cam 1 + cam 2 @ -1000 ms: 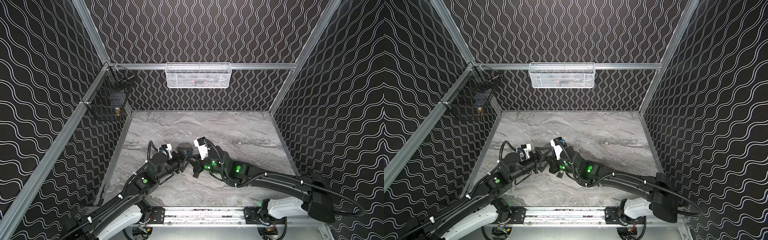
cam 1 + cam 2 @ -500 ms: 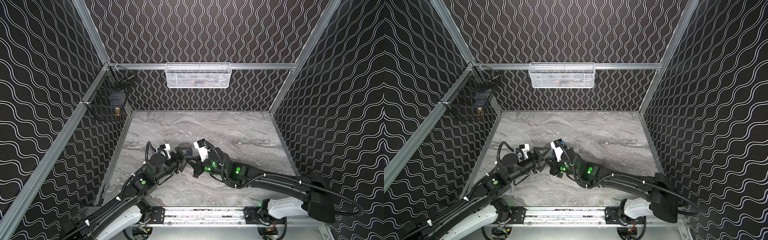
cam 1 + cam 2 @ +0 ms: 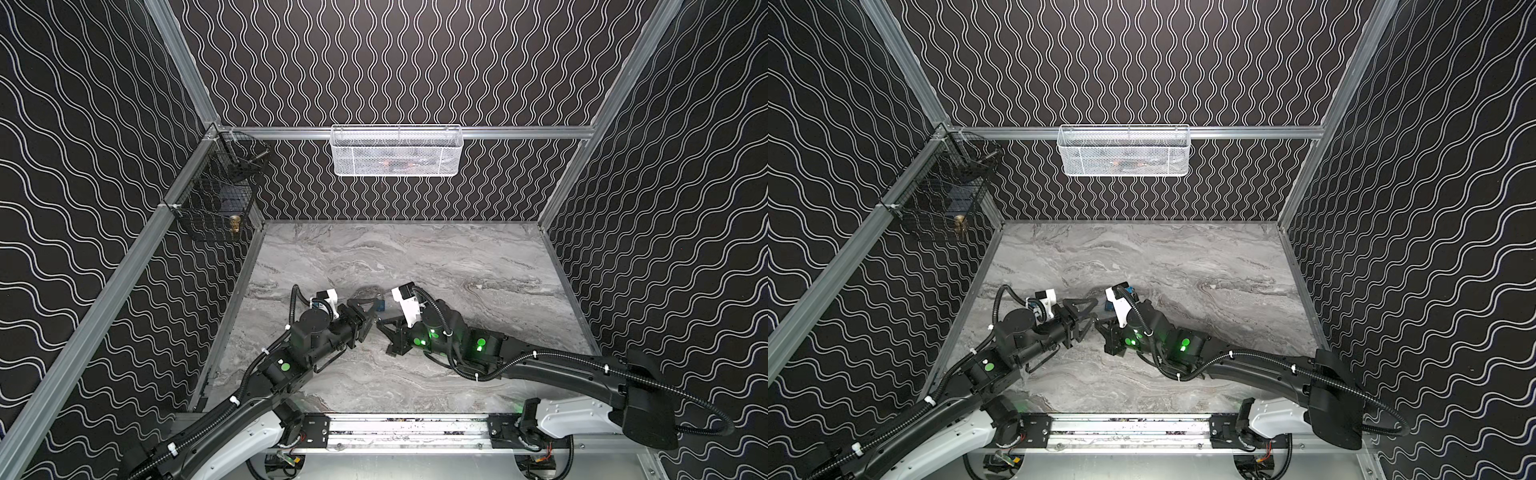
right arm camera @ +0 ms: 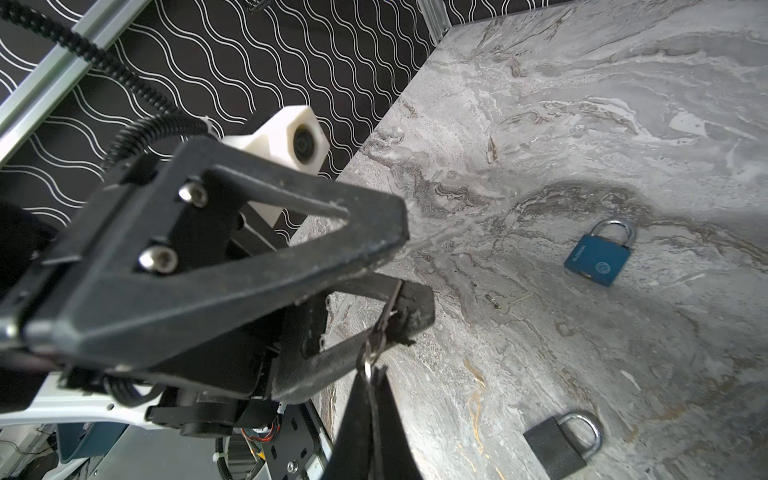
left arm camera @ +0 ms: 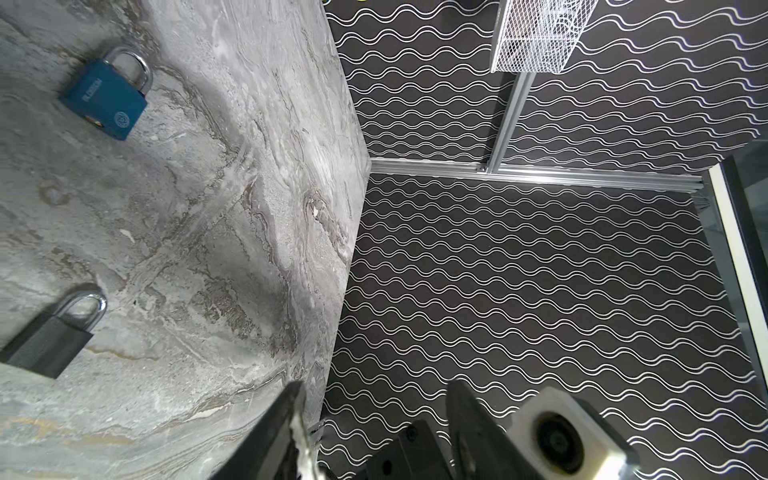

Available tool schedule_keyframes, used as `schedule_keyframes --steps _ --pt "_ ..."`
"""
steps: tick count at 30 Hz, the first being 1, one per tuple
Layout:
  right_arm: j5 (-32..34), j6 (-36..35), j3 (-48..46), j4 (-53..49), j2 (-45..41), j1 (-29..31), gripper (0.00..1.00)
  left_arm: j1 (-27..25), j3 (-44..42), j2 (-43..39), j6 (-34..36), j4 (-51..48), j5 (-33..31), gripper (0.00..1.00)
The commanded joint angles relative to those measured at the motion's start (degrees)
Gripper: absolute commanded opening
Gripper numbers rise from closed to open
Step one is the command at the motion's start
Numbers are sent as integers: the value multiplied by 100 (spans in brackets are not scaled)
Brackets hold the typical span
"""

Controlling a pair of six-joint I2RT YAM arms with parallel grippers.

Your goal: Unlock with the key

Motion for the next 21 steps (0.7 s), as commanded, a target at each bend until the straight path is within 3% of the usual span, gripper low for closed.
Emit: schedule_keyframes --steps 1,21 --pt "79 47 -19 109 -45 4 0 -6 57 -10 -52 -28 -126 53" --pt "104 78 -66 50 -142 11 0 -5 40 61 -4 -74 -151 13"
